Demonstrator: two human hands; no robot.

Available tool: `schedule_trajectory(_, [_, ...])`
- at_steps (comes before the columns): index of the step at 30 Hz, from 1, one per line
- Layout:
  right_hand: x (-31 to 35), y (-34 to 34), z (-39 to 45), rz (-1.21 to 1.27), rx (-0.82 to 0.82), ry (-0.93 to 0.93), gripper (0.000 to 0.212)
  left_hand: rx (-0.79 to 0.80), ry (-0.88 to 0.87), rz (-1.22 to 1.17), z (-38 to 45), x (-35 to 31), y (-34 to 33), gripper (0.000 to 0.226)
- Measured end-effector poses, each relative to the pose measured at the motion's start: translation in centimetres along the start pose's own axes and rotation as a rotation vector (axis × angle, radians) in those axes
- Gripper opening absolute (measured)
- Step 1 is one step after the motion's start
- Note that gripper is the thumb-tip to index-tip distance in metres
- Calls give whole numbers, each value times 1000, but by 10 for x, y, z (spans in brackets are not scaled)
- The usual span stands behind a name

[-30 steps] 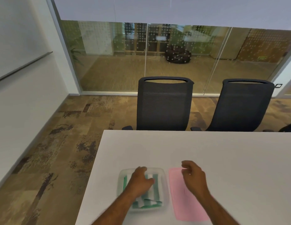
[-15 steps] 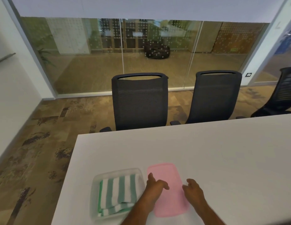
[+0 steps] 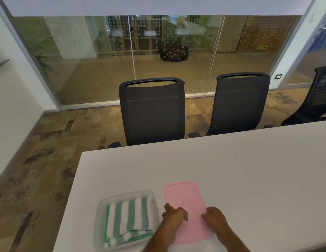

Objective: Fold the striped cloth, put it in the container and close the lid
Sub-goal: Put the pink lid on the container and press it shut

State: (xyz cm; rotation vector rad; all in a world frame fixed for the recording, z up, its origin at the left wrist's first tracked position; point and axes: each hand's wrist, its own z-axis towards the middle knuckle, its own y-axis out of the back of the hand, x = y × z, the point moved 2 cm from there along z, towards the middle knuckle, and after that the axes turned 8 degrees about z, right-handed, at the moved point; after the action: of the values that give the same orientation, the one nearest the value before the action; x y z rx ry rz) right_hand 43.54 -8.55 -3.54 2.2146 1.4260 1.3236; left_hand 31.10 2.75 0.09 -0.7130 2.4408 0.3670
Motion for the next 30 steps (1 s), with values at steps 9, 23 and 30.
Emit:
schedule_trajectory(9, [29, 36, -18, 671, -155, 201, 21, 28, -125, -323, -9, -21, -3, 93])
schedule_trajectory(23, [94, 13, -95, -81, -578, 1247, 31, 10, -357, -681, -59, -53, 113, 65])
schedule_trajectory(30, [92, -19, -102, -278, -482, 1630, 32, -65, -351, -552, -71, -20, 175, 22])
